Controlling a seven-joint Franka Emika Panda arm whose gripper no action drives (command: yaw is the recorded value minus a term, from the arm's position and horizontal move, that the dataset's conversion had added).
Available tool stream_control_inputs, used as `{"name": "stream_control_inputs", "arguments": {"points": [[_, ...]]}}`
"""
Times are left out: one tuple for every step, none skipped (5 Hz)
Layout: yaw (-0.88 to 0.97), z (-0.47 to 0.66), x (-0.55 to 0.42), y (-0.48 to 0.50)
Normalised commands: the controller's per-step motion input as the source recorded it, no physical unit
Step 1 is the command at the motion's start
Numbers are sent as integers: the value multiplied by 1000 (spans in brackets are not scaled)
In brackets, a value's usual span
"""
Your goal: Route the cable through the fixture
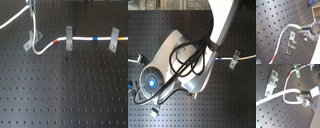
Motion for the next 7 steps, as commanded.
{"name": "stream_control_inputs", "arguments": {"points": [[-240,216,-183,228],[-391,229,-234,56],[-534,167,-216,-113],[-703,191,-143,-141],[-560,135,-117,-298],[-477,98,-99,-408],[-214,55,-196,-529]]}}
